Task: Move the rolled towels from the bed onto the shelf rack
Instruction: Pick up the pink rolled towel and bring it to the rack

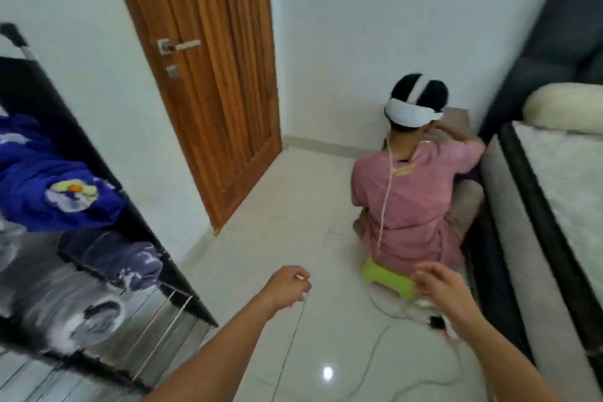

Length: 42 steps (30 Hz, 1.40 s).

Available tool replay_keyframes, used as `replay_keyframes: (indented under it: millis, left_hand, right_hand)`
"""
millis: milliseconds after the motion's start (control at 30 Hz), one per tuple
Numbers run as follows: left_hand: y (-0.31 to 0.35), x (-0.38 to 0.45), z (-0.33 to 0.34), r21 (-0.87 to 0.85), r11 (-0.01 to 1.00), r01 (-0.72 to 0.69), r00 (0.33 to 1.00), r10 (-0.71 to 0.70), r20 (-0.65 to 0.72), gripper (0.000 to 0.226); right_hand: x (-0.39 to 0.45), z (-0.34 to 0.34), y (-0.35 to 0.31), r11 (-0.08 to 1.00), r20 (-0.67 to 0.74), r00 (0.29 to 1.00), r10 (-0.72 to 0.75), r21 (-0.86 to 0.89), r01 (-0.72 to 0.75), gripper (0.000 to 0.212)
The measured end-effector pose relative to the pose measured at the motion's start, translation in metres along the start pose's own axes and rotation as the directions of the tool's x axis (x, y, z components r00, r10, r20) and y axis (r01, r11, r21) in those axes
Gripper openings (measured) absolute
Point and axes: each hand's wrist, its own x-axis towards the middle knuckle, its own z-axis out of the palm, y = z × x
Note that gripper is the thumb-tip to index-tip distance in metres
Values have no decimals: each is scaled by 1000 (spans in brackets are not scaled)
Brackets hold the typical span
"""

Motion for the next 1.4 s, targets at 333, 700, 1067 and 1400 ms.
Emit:
replay_keyframes:
  millis: [333, 700, 1067, 1400]
  left_hand:
    - [65, -26, 241, 98, 987, -126, 861, 59, 506, 16]
    - [124, -70, 483, 359, 900, -247, 690, -97, 717, 10]
    - [187, -63, 667, 212, 951, 226, 780, -307, 545, 73]
    - [211, -36, 729, 171, 901, 399, 838, -434, 331, 100]
  right_hand:
    - [-201, -139, 149, 783, -495, 681, 540, 592, -191, 11]
    - [-268, -303, 245, 613, -572, 436, 695, 788, 56, 15]
    - [-205, -525, 307, 624, -520, 439, 733, 771, -127, 31]
    - [-102, -639, 326, 692, -527, 450, 721, 578, -433, 86]
